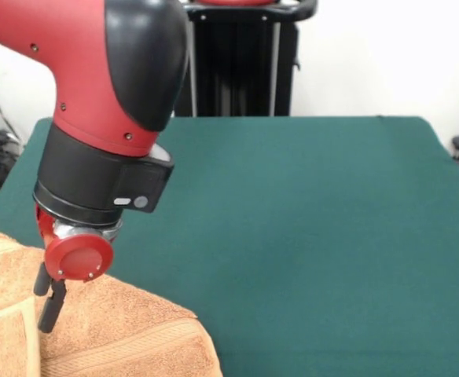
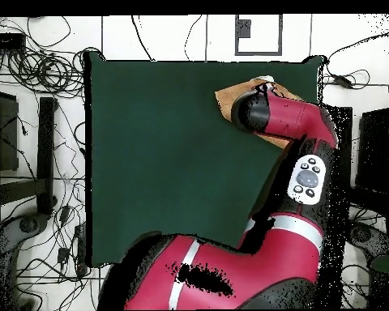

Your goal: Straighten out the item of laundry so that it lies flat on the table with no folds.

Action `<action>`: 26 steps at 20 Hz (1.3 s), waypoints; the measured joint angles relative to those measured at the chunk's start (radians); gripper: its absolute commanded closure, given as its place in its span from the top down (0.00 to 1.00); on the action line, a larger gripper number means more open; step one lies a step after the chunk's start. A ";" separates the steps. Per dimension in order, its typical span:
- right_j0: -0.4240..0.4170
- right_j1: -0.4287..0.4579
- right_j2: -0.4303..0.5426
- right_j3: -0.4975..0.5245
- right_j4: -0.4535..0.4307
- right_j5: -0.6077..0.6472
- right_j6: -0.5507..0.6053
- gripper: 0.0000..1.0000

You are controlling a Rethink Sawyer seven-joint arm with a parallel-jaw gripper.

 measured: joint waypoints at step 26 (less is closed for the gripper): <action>0.143 0.138 -0.226 0.073 0.375 -0.037 0.305 1.00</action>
